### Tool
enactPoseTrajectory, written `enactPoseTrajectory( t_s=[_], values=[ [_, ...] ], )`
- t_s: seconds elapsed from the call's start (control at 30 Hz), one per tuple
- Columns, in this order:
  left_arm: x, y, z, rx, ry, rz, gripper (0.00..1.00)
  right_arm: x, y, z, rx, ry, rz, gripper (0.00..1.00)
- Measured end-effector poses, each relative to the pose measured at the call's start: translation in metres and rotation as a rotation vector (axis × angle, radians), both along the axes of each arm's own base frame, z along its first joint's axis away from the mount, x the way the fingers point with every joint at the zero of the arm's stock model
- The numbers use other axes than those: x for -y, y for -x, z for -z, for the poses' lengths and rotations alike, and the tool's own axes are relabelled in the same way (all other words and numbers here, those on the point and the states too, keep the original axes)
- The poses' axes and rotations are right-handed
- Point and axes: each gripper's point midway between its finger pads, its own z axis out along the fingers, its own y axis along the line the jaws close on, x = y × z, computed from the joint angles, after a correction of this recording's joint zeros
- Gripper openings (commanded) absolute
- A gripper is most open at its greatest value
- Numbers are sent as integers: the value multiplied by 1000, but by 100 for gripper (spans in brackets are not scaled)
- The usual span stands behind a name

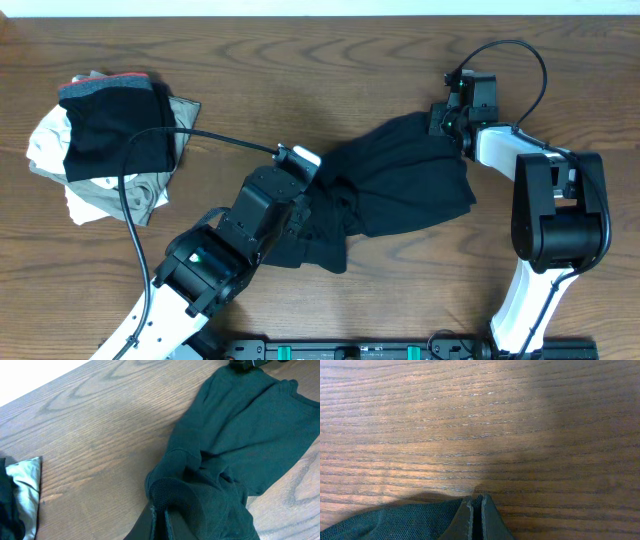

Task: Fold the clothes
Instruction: 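Pull the T-shirt apart with both grippers, stretching it lengthwise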

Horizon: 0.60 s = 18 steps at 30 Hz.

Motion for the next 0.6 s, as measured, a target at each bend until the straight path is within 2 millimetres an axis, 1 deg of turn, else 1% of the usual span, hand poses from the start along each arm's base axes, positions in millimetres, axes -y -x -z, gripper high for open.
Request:
enactPoseTrajectory(
  t_s=[0.1, 0.2, 0.27, 0.3, 0.37, 0.4, 0.43, 0.47, 0.53, 0.6],
  values=[
    [0, 0, 0, 1, 0, 0, 6, 0, 3, -1, -16, 1, 1, 1],
    [1, -1, -2, 10, 8, 0, 6, 4, 15, -5, -61, 18, 11, 1],
    [2, -3, -4, 19, 15, 0, 6, 8, 24, -13, -79, 37, 20, 1],
    [3, -4, -6, 27, 22, -1, 6, 11, 29, -25, -79, 52, 30, 1],
    [4, -5, -11, 45, 37, -1, 6, 16, 36, -59, -46, 70, 46, 1],
    [4, -5, -14, 54, 44, 0, 6, 18, 39, -83, -10, 76, 55, 1],
    [4, -5, -18, 65, 54, 0, 6, 21, 42, -112, 39, 81, 65, 1],
    [3, -4, -22, 74, 61, 0, 6, 22, 45, -131, 72, 84, 70, 1],
    [1, -2, -32, 99, 81, 0, 6, 30, 60, -188, 172, 89, 95, 1],
    [-1, 1, -47, 132, 109, 0, 6, 38, 77, -232, 259, 90, 121, 1]
  ],
)
